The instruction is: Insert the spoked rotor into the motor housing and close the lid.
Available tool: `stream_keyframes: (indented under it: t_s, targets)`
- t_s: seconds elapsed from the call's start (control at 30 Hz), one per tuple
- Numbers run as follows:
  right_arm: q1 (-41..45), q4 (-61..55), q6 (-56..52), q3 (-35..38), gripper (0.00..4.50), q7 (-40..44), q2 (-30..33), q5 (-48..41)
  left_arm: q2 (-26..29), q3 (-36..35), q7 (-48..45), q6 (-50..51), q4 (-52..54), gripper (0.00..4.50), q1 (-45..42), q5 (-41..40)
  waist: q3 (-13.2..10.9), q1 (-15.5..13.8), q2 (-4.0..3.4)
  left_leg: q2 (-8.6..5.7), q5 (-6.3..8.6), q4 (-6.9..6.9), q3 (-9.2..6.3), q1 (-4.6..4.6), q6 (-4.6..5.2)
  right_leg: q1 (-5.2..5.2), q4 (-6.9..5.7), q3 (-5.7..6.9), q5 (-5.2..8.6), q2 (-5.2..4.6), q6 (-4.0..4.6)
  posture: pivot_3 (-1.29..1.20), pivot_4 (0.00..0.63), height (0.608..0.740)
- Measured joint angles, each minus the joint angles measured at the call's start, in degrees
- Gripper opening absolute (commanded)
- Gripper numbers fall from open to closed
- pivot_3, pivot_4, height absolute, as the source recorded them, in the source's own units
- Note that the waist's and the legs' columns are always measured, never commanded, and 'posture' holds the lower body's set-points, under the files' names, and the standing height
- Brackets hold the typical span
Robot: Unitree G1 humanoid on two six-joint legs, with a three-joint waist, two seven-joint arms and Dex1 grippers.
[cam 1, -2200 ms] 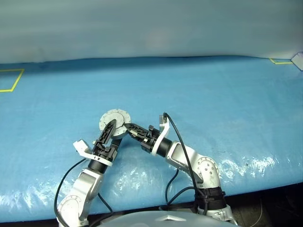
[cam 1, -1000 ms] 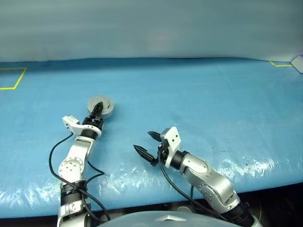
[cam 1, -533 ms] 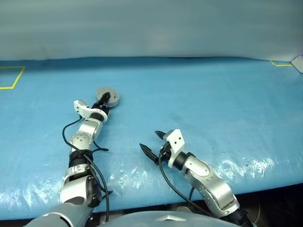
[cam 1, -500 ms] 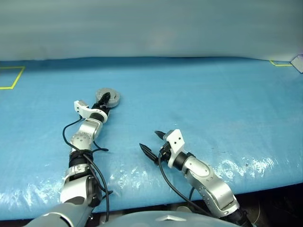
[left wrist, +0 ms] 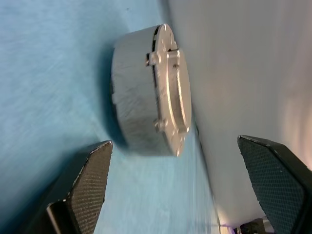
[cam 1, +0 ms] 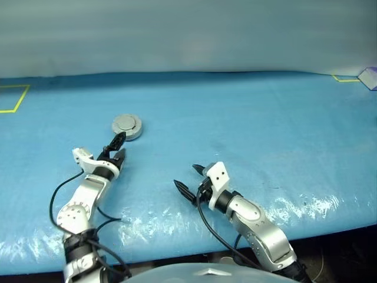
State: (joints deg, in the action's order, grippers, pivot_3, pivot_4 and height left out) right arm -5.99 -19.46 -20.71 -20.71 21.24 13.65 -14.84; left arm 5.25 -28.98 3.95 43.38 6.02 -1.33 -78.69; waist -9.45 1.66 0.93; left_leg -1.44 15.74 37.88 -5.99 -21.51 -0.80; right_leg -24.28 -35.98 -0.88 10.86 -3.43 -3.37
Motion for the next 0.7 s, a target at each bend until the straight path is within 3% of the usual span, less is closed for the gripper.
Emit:
stream_keyframes:
  t_s: [0.07, 0.13, 0.3, 0.43, 0.5, 0.7]
  targets:
    - [0.1, 0.0, 0.0, 1.0, 4.50, 0.0, -0.8, -0.3, 2.1, 2.0, -1.4, 1.1, 5.4, 4.48, 5.1, 1.5, 0.0, -0.2, 0.01, 0.02, -0.02, 0.00, -0.01, 0.01, -0.03, 0.01, 0.00, 0.02, 0.04, 0.03, 0.01, 0.00, 0.150, 0.740]
    - [0.3, 0.1, 0.1, 1.9, 4.50, 0.0, -1.0, -0.4, 6.0, 5.4, -5.5, -0.3, 11.6, 4.48, 10.6, 7.9, 0.0, -0.3, 0.00, 0.03, -0.08, 0.00, 0.01, 0.01, -0.07, 0.01, -0.03, 0.02, 0.04, 0.05, 0.07, 0.00, 0.150, 0.740]
    - [0.1, 1.2, 4.2, 3.6, 4.50, 1.2, -0.7, 0.3, 11.7, 15.8, -13.4, -14.6, 21.2, 4.48, 19.4, 33.5, 0.0, -0.5, -0.10, 0.03, -0.15, 0.00, 0.16, 0.10, -0.03, 0.08, -0.03, -0.05, 0.01, 0.02, 0.07, 0.00, 0.150, 0.740]
    - [-1.4, 1.6, 6.4, 5.1, 4.50, 1.2, -0.5, 1.0, 13.6, 23.2, -14.3, -30.9, 20.7, 4.48, 22.9, 56.2, 0.0, -0.7, -0.10, 0.06, -0.14, -0.06, 0.17, 0.06, -0.02, 0.04, 0.01, -0.05, 0.01, 0.02, 0.07, 0.00, 0.150, 0.740]
    - [-2.1, 2.8, 8.4, 6.0, 4.50, 0.1, -0.8, 2.3, 13.5, 24.9, -13.9, -37.2, 18.7, 4.48, 22.9, 63.3, 0.0, -0.9, -0.10, 0.06, -0.14, -0.06, 0.17, 0.04, -0.02, 0.01, 0.02, -0.04, 0.01, 0.02, 0.07, 0.00, 0.150, 0.740]
    - [-2.9, 5.6, 13.2, 7.5, 4.50, -3.7, -2.7, 6.8, 11.3, 26.9, -13.3, -46.4, 13.7, 4.48, 22.8, 72.5, 0.0, -0.9, -0.11, 0.08, -0.14, -0.07, 0.16, -0.02, -0.01, -0.08, 0.00, -0.01, 0.00, 0.02, 0.06, 0.00, 0.150, 0.740]
